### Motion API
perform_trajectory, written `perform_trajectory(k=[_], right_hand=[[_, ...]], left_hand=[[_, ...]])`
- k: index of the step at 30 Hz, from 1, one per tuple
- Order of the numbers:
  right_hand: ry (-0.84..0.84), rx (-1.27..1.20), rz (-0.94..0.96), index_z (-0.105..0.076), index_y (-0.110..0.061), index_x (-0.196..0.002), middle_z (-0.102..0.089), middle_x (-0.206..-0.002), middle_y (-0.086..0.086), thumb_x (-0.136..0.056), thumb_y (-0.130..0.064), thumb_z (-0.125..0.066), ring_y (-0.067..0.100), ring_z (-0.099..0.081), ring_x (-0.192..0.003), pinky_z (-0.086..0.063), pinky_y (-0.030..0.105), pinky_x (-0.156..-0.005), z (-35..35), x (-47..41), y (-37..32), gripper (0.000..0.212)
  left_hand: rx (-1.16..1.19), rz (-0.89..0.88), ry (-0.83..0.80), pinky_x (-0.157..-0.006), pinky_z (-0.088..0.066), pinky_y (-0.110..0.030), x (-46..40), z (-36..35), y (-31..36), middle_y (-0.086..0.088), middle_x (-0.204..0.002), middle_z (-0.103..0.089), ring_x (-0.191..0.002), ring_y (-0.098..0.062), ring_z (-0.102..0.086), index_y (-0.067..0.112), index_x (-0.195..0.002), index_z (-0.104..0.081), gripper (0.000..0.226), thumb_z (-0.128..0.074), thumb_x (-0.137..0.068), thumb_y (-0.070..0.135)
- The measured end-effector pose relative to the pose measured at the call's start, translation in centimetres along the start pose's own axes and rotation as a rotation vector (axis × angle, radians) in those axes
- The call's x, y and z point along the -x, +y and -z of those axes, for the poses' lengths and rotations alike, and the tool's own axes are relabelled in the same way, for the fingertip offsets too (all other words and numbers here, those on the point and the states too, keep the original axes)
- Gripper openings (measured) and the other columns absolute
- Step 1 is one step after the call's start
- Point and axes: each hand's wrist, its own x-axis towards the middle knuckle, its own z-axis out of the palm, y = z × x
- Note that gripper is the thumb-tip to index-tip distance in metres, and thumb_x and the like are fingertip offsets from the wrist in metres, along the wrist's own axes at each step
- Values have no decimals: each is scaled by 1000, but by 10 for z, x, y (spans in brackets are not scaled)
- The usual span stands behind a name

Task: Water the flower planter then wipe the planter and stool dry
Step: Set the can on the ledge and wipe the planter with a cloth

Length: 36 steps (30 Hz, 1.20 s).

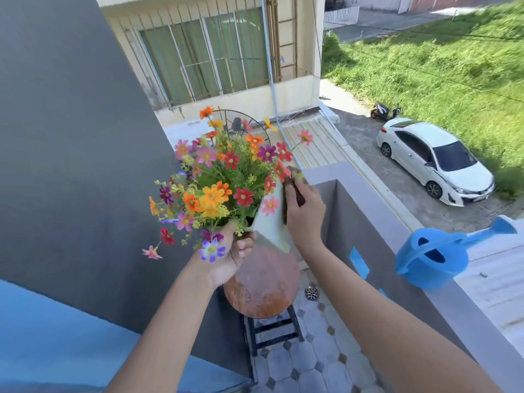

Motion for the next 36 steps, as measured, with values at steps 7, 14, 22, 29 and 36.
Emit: perform_trajectory(k=[7,14,22,29,36], right_hand=[[-40,-46,-234,-54,-39,-71,-43,-60,-6,-97,-16,-60,2,-42,-47,-33,26,-59,2,-13,0,35],[-160,-96,37,-67,-24,-81,-54,-74,-4,-93,-15,-60,15,-56,-64,-46,32,-61,-3,15,-30,16],[-269,-16,96,-67,-15,-120,-62,-102,-13,-95,-23,-63,20,-67,-87,-57,50,-75,5,64,19,27],[-181,-164,22,-63,-24,-99,-57,-81,-14,-96,-19,-62,-2,-52,-72,-41,24,-71,-6,20,-22,6],[-118,-241,-148,-73,-17,-112,-66,-89,0,-91,-30,-66,16,-59,-74,-51,34,-69,11,-44,-31,26]], left_hand=[[-52,-6,-30,-33,-33,-19,0,3,2,-9,-58,-58,-35,-9,-41,8,-87,-47,18,-39,-102,8],[-26,-26,9,-31,-31,-18,-13,-2,8,-10,-66,-54,-35,-7,-38,10,-99,-45,14,-36,-106,18],[4,-52,19,-30,-26,-15,-17,-5,14,-9,-67,-48,-32,-4,-33,11,-87,-44,23,-30,-106,13],[-129,-46,22,-32,-24,-16,-25,2,7,-8,-68,-53,-33,-5,-31,11,-99,-47,16,-35,-105,20],[-344,-111,-2,-27,-18,-13,-19,9,26,-1,-49,-48,-25,-2,-23,10,-83,-46,33,-24,-105,19]])
